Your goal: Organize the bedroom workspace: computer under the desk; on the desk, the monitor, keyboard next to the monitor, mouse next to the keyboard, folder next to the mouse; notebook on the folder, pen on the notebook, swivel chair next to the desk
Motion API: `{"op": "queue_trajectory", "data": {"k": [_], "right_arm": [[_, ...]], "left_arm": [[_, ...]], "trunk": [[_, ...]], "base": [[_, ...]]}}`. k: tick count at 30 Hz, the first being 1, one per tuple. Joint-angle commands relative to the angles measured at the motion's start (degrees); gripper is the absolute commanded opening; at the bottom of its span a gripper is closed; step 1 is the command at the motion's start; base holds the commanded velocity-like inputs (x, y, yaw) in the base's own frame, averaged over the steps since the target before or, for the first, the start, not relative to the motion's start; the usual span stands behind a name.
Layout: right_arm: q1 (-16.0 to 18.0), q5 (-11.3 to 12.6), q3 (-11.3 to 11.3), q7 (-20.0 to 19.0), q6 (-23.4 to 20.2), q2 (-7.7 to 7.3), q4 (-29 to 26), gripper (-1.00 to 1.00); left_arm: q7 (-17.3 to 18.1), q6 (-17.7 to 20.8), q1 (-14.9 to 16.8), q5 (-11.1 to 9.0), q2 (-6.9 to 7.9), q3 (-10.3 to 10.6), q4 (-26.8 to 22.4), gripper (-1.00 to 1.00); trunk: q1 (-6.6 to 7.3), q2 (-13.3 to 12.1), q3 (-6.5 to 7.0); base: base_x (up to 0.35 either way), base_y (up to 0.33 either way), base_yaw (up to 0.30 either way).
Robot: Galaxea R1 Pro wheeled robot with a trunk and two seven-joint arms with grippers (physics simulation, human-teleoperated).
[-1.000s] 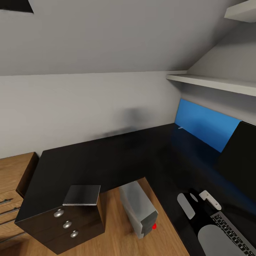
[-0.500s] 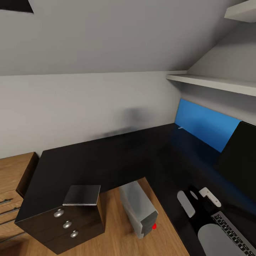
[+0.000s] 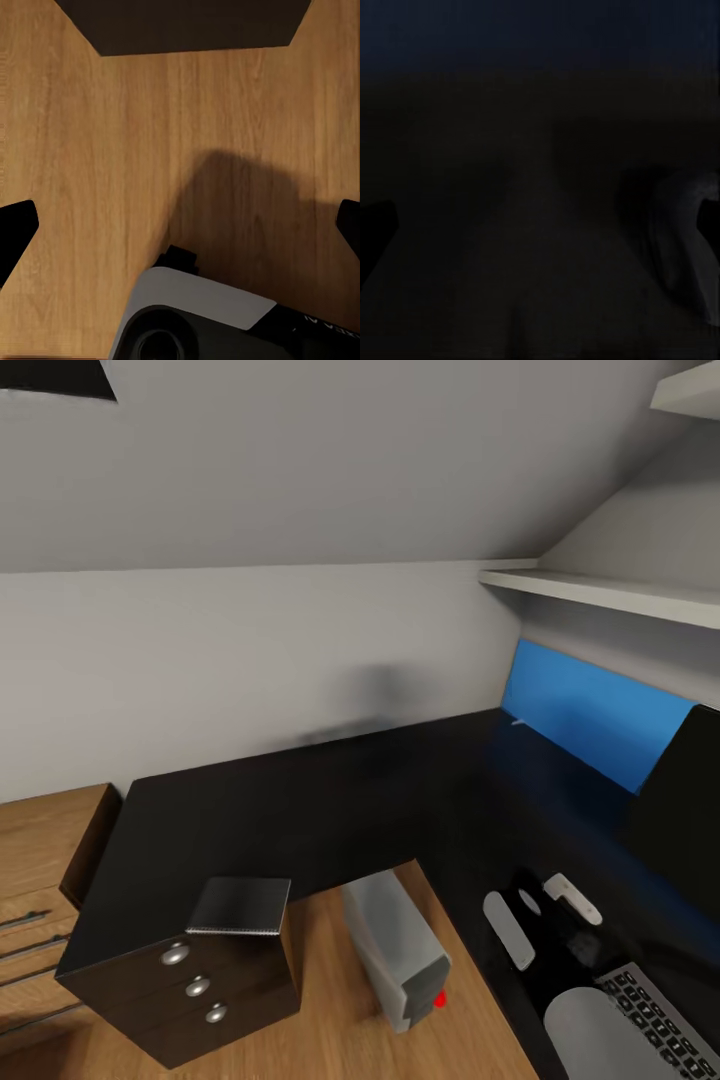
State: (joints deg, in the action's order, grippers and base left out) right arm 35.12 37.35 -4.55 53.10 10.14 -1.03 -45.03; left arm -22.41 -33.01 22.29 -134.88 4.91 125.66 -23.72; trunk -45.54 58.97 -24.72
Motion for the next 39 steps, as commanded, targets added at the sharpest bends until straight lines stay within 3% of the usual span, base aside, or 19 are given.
{"op": "queue_trajectory", "data": {"k": [1, 10, 14, 18, 20, 21, 22, 24, 26, 29, 32, 36, 39], "right_arm": [[0.0, 0.6, -0.7, 0.3, 0.5, -0.02, -0.1, 1.00], [-0.1, 0.5, -7.8, 0.3, 0.8, 1.62, 0.1, 1.00], [-0.1, 0.5, -12.8, -0.1, 0.8, 2.54, 0.1, 1.00], [-0.1, 0.7, -23.1, -0.3, 0.8, 3.70, 1.5, 1.00], [-0.1, 0.8, -24.5, -0.3, 0.8, 4.33, 2.5, 1.00], [-0.1, 0.8, -25.8, -0.4, 0.9, 5.87, 4.4, 1.00], [-0.1, 0.8, -26.1, -0.5, 0.9, 6.50, 5.2, 1.00], [-0.1, 0.7, -26.8, -1.6, 1.3, 9.21, 10.1, 1.00], [-0.1, 0.6, -27.4, -5.2, 3.1, 11.02, 16.4, 1.00], [-0.1, 0.6, -27.9, -11.2, 6.4, 11.02, 22.7, 1.00], [-0.2, 0.6, -28.0, -21.5, 12.3, 11.02, 34.5, 1.00], [-1.1, 0.7, -27.9, -25.5, 15.1, 11.02, 40.0, 1.00], [-4.1, 0.6, -27.8, -26.9, 16.8, 11.02, 41.3, 1.00]], "left_arm": [[-0.3, -0.3, 0.1, -0.1, 0.01, 0.5, -0.2, 1.00], [-0.3, -0.2, 0.1, -0.1, 0.01, 0.5, -0.2, 1.00], [-0.3, 0.0, 0.1, -0.1, 0.01, 0.5, -0.2, 1.00], [0.0, 0.4, 0.1, -0.1, 0.01, 0.5, -0.1, 1.00], [0.0, 0.7, 0.1, -0.1, 0.01, 0.4, 0.0, 1.00], [0.1, 1.0, 0.1, -0.1, 0.05, 0.4, 0.0, 1.00], [0.1, 1.0, 0.1, -0.1, 0.06, 0.4, 0.0, 1.00], [0.1, 1.2, 0.1, -0.1, 0.08, 0.3, 0.1, 1.00], [0.1, 1.3, 0.1, -0.1, 0.07, 0.3, 0.1, 1.00], [0.1, 1.3, 0.1, -0.1, 0.02, 0.3, 0.1, 1.00], [-0.1, 1.4, 0.1, -0.1, -0.63, 0.3, 0.1, 1.00], [-0.3, 1.4, 0.1, -0.1, -1.17, 0.3, 0.1, 1.00], [-0.3, 1.4, 0.1, -0.1, -1.29, 0.3, 0.1, 1.00]], "trunk": [[-0.01, 0.0, -0.05], [-0.01, 0.0, 0.12], [-0.01, 0.0, 0.20], [-0.01, 0.0, 0.22], [-0.01, 0.0, 0.22], [-0.01, 0.0, 0.22], [-0.01, 0.0, 0.22], [-0.01, 0.0, 0.22], [-0.01, 0.0, 0.23], [-0.01, 0.0, 0.23], [-0.01, 0.0, 0.23], [-0.01, 0.0, 0.23], [-0.01, 0.0, 0.23]], "base": [[0.000, 0.000, 0.243], [0.000, 0.000, 0.260], [0.000, 0.000, 0.267], [0.000, 0.000, 0.275], [0.000, 0.000, 0.278], [0.000, 0.000, 0.280], [0.000, 0.000, 0.280], [0.000, 0.000, 0.281], [0.000, 0.000, 0.281], [0.000, 0.000, 0.283], [0.000, 0.000, 0.286], [0.000, 0.000, 0.289], [0.000, 0.000, 0.289]]}}
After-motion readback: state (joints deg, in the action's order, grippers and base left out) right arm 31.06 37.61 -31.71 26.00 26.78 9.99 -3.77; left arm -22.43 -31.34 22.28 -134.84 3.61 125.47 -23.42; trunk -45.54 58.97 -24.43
